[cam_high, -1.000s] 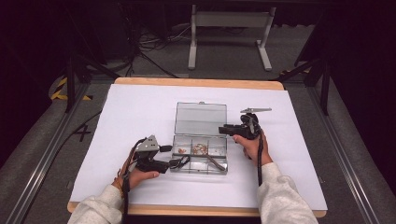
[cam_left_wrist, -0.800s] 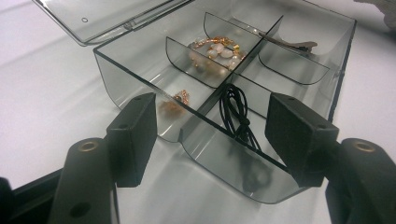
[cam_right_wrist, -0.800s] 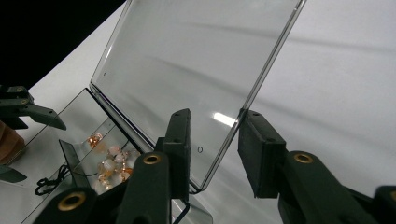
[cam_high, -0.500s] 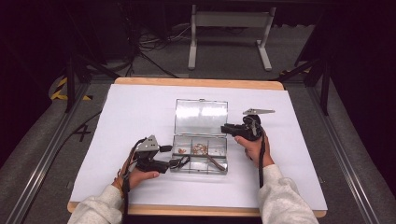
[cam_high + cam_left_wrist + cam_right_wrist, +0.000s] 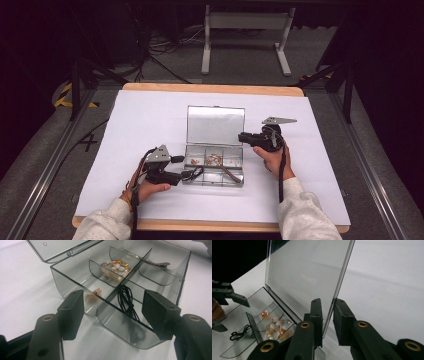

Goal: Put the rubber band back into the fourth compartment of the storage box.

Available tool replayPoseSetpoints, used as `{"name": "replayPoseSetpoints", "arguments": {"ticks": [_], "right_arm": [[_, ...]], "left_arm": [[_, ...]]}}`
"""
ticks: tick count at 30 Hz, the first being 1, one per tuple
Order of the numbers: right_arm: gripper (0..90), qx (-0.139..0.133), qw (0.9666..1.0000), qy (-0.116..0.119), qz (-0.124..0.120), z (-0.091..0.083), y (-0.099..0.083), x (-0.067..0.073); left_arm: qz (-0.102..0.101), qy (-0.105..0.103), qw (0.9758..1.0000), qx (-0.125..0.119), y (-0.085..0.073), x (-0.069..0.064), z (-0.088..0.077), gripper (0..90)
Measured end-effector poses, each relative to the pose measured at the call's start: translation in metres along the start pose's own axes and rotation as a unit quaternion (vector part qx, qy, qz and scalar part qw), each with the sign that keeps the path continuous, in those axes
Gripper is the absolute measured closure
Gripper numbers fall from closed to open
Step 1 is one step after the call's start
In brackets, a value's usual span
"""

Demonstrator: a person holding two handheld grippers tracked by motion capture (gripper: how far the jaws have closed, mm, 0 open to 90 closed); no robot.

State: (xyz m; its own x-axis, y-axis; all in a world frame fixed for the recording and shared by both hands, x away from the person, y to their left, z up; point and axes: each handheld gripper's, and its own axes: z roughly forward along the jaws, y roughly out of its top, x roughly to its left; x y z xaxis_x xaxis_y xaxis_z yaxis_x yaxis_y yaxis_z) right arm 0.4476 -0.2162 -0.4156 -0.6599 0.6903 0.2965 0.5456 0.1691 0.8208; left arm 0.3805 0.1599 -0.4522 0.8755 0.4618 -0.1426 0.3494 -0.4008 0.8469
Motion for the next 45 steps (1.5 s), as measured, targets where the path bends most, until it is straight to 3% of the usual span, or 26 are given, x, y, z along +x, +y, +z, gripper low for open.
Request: {"name": "replayPoseSetpoints", "arguments": {"ticks": [19,31,45], "right_arm": [[82.4,-0.014,0.9986,-0.006,-0.051,-0.007,-0.002,0.007],[72.9,-0.022,0.9967,0.000,-0.078,-0.011,0.002,0.013],[72.4,-0.031,0.9930,-0.006,-0.114,-0.019,0.008,0.026]], "left_arm": [[-0.001,0.002,1.0000,0.001,0.000,0.000,0.000,35.8],[-0.002,0.005,1.0000,0.002,0.000,-0.001,0.000,36.6],[0.000,0.004,1.0000,0.002,0.000,-0.001,0.000,36.7]]}}
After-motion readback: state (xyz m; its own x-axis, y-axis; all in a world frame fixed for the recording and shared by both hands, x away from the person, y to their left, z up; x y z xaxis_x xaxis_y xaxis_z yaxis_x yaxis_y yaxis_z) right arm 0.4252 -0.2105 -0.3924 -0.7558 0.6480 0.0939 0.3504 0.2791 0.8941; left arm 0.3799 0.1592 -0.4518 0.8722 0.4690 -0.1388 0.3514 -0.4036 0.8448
